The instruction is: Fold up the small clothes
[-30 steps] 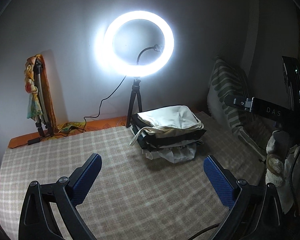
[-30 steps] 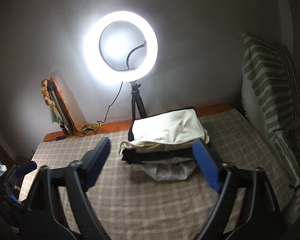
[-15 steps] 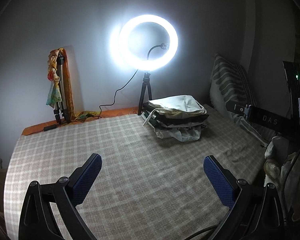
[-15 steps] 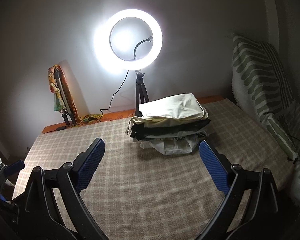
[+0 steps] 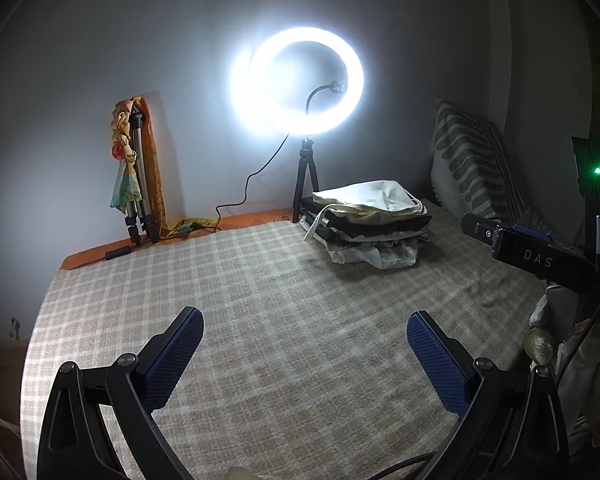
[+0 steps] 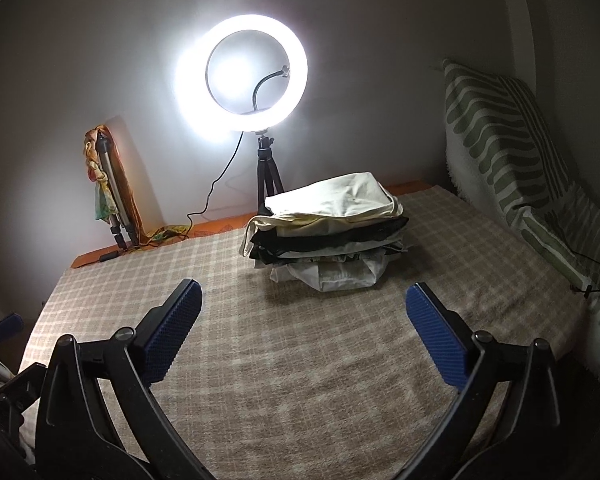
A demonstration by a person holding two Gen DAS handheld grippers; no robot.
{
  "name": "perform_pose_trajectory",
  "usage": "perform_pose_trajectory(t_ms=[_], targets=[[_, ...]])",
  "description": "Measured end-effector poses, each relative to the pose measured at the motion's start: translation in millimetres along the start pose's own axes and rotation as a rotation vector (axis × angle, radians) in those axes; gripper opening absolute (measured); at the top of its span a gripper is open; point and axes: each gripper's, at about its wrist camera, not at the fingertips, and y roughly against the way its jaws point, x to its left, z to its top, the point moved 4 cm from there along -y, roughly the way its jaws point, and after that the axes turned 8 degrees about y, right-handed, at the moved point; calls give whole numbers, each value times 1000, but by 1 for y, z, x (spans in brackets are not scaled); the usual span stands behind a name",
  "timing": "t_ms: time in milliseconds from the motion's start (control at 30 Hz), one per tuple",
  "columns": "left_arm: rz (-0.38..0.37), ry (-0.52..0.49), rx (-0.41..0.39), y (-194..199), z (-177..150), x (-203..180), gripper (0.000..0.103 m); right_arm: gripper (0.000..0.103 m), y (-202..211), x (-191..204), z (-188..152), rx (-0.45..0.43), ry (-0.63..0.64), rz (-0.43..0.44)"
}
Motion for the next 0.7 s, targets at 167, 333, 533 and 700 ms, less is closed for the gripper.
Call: perform_pose_trajectory(t_ms=[167,333,533,700], targets=[[24,-25,6,-2,-5,0,102,103,-4,12,-3,-7,40,-10],[32,-39,14,-4,-10,-1,102,103,-7,18,-4,-16,49,-28],[47,-40,44,-8,-17,0,102,103,-8,12,-5,-19,11,-45],[63,-46,54,-10,-19,0,102,103,-7,12,-5,-26,7,-63]])
